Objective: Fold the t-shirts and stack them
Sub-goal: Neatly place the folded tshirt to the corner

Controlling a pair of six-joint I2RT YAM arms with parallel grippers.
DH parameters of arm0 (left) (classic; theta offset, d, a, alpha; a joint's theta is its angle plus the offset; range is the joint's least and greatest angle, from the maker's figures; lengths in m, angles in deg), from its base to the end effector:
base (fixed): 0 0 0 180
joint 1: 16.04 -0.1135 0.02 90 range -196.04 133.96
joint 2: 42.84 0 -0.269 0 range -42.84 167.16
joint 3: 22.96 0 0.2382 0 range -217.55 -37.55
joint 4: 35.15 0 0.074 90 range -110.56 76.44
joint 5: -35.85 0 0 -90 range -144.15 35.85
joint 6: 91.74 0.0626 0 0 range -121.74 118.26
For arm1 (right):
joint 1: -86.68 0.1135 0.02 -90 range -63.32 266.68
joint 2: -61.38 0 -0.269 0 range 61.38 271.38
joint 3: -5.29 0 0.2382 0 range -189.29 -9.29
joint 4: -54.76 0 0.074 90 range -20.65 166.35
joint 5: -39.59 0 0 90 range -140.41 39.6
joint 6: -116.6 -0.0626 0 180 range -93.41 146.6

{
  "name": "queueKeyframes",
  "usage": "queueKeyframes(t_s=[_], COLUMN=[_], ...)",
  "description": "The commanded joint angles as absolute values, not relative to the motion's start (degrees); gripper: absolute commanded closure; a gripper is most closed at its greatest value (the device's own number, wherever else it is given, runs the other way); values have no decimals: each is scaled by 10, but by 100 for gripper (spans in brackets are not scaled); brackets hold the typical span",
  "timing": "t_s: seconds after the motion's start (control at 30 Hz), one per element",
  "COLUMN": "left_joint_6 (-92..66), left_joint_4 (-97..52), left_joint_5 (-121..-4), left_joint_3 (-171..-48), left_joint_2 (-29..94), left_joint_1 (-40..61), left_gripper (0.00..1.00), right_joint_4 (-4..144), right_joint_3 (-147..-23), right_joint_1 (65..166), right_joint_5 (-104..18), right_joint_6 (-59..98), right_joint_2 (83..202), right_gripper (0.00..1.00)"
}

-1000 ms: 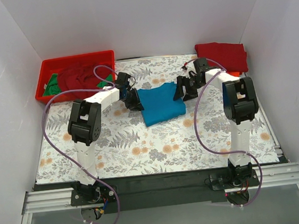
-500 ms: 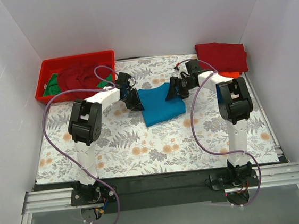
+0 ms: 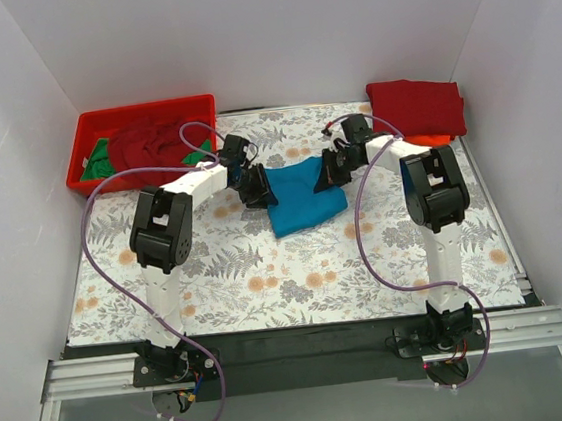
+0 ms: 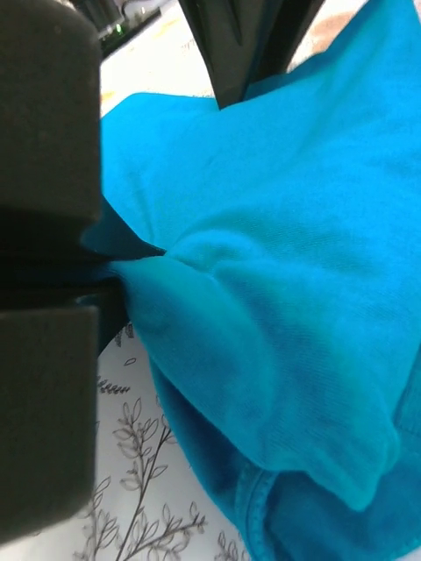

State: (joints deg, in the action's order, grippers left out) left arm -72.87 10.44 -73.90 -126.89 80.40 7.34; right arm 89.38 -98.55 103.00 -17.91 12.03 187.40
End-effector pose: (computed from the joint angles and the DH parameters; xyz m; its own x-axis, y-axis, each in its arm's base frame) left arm 0.4034 -0.1974 0.1394 -0.7467 -0.6474 0.1524 -0.6232 0.6010 -0.5004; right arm 0.4399 0.1638 0.1350 -0.9079 -0.0448 -0.4169 -0.3006 0.7625 0.5729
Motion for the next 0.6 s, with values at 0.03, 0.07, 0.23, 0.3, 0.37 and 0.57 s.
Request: queueKeyframes(t_s=[0.03,0.07,0.23,0.3,0.37,0.57], left_joint_6=[-734,-735,-734,-734,-735,-741], left_joint_4=[112,113,115,115,113,103], left_joint_5=[-744,-745,-745,-745,-745,-745], left_joint_3=[-1288,-1287,-1268,-1249,-1227,-1177], left_joint_2=[775,770,721,707,689,655], left_joint_1=[75,73,68,64,61,58], left_gripper=[66,66,63,63,63,63], right_joint_4=[968,996,1070,1098,1113,1166], right_joint_3=[-1033,-1043,-1095,-1114,-1133,-1208], right_joint_1=[1031,1029,1021,1015,1009,1005], right_joint_5=[-276,-289,-382,-409,-449,-566], right_joint_6=[170,180,245,265,282,323], right_joint_2=[1858,1857,1846,1843,1842,1858], right_gripper=[99,99,99,99,99,99])
